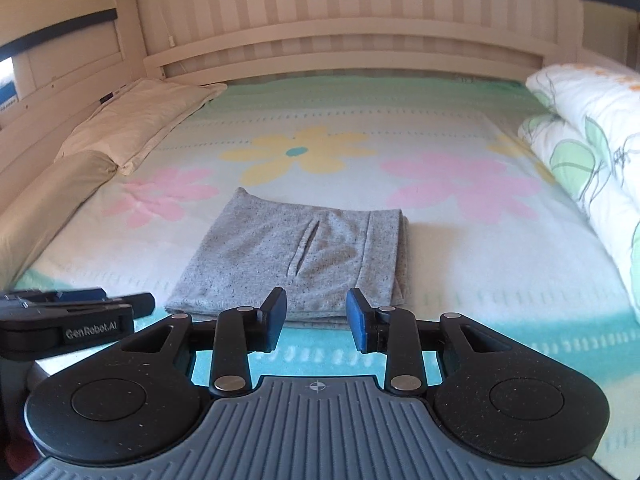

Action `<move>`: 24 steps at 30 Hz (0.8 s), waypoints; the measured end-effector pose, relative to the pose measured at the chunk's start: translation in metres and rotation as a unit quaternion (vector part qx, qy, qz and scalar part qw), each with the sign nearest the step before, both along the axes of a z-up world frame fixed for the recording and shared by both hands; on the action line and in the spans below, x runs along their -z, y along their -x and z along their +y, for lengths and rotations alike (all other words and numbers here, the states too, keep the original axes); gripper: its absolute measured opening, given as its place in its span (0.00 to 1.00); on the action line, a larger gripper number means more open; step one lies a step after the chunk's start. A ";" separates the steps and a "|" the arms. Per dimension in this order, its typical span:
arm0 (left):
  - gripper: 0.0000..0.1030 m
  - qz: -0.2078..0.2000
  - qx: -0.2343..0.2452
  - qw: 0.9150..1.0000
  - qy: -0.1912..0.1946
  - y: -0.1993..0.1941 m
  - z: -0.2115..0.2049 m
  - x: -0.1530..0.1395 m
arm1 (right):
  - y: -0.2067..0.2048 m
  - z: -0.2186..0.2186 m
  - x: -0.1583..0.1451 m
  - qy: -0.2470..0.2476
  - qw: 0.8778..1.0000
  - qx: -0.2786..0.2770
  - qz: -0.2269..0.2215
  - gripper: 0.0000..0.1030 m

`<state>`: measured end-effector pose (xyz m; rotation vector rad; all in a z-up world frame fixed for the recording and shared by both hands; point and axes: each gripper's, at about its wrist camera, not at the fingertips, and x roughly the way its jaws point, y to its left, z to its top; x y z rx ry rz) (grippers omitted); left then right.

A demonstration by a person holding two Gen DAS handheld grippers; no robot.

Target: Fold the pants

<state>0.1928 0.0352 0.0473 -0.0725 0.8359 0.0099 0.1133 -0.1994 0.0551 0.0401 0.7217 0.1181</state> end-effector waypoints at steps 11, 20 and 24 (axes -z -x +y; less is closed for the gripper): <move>0.60 0.010 0.002 1.000 -0.019 0.003 -0.002 0.012 | -0.010 -0.007 0.033 -0.017 0.998 0.039 0.046 0.31; 0.60 0.042 0.024 0.999 -0.024 -0.001 -0.013 0.031 | -0.016 -0.002 0.038 -0.023 0.997 0.043 0.063 0.32; 0.60 0.048 0.027 0.998 -0.022 -0.001 -0.015 0.032 | -0.016 -0.003 0.041 -0.022 0.996 0.044 0.071 0.32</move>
